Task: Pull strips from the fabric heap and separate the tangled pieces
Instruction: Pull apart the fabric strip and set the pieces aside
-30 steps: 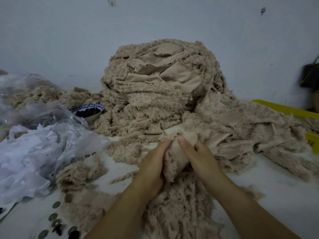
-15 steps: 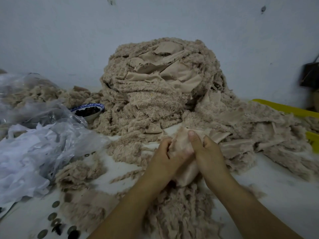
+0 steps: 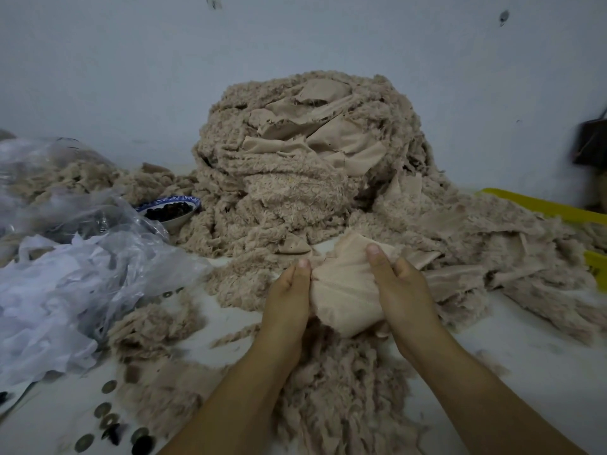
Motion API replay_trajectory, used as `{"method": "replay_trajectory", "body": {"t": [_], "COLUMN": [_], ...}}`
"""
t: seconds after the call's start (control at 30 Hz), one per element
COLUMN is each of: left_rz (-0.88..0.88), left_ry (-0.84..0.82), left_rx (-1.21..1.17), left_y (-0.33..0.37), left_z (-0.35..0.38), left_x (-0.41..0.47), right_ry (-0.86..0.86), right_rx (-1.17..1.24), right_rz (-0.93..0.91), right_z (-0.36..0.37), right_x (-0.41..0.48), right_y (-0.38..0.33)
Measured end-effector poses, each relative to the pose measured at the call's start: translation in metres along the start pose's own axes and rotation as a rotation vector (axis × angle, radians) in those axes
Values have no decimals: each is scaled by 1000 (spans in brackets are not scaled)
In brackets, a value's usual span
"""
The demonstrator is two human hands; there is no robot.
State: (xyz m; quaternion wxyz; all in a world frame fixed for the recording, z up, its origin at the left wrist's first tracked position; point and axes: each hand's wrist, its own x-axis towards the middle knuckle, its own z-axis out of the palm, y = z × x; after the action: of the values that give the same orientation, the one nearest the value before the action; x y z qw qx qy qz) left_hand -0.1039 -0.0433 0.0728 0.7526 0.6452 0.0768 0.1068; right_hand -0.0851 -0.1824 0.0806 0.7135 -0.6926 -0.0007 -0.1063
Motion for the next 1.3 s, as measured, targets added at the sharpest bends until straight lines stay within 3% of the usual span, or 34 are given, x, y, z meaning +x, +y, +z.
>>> {"method": "replay_trajectory", "body": {"t": [0.1,0.17,0.33,0.47,0.57,0.63,0.8,0.93,1.0,1.13,1.23,1.3], "left_rz": [19,19,2,191,250,252,68,-33,-40,33,178,137], "left_ry": [200,259,84,-99,-113,-62,2,222,103,-310,-282,-214], "left_rx": [85,13,194,313,421,346,-43,-319,-299,175,312,147], "left_y": [2,3,1,3,2,-1,0,10,11,4,-5,-3], "left_z": [-14,-28,-19,-7,-4,-8,-11,-28,-25,1,-2,-6], "left_x": [12,20,11,-2,-1,2,8,21,18,-2,-1,1], "right_ry": [94,156,86,-34,-112,-133,-161,-92,-80,-141,-189,-191], "right_rx": [152,202,103,-37,-128,-157,-174,-50,-5,-59,-65,-74], "right_rz": [44,46,55,-13,-28,-34,-139,-46,-20,-32,-21,-16], "right_z": [-6,-14,-11,-2,-1,0,10,0,-6,1,2,0], "right_x": [8,15,8,-3,-8,-9,-15,-8,-4,-8,-9,-9], "right_y": [-3,-4,-3,-4,-4,-7,-9,-8,-9,-3,-2,-3]}}
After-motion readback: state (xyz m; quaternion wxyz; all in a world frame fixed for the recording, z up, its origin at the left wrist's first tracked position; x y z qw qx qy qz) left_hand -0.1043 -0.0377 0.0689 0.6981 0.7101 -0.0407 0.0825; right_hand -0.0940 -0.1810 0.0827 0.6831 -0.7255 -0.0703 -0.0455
